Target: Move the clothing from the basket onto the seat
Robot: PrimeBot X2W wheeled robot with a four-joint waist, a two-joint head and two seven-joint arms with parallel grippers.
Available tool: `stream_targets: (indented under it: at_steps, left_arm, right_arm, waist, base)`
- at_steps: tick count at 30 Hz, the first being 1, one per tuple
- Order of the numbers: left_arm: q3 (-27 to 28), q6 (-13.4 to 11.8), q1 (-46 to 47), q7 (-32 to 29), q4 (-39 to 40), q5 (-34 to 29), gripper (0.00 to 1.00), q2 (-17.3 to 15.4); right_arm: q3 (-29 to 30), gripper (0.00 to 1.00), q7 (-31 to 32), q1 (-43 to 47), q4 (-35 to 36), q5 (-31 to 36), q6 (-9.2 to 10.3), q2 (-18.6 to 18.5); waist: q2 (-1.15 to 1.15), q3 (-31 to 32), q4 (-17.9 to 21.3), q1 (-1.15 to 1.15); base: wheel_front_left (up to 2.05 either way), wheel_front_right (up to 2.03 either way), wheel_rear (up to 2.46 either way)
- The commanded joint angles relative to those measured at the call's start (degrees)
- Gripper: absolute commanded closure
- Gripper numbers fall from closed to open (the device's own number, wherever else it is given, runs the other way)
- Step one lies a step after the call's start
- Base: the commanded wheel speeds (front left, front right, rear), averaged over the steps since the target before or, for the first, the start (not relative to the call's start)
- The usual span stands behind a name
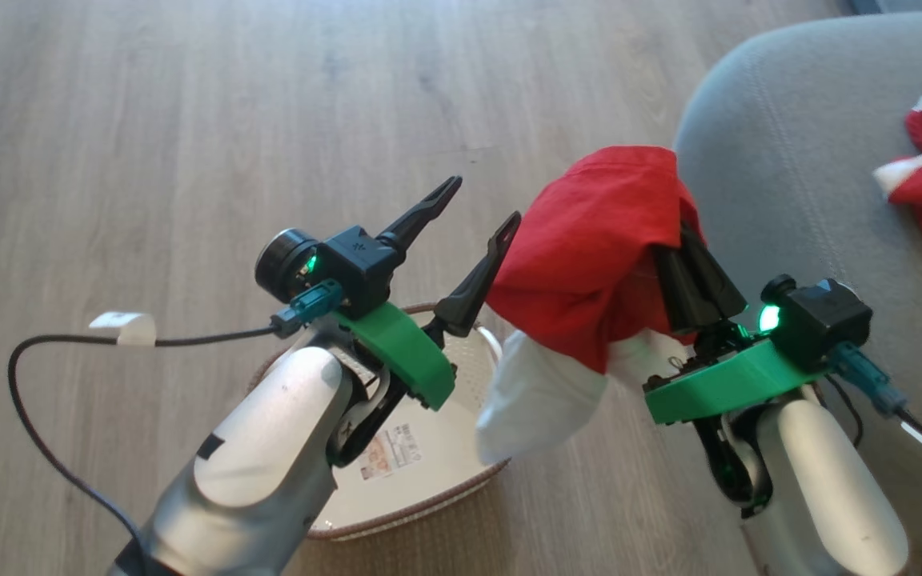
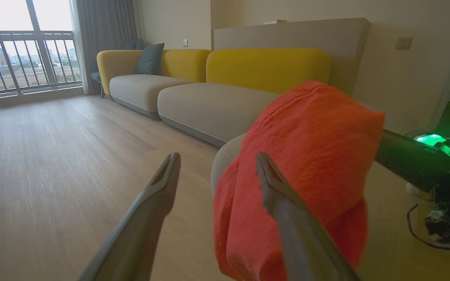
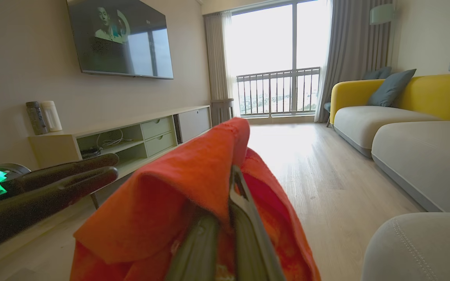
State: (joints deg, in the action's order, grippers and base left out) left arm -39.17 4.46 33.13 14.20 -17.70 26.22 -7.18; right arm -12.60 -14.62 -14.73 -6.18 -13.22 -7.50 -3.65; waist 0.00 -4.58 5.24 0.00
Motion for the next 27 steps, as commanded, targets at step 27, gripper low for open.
stream_targets:
  at_steps: [27]
  left_arm:
    - [2.8,2.4,-5.9,0.8,1.5,-2.9,0.0,-2.6]
  right_arm:
    - [4.4,1.0,-0.4,3.2,8.4,-1.6,0.01,0.8]
  waist:
    - [0.0,-1.9,21.9,0.0]
  base:
    - [0.0,0.0,0.0]
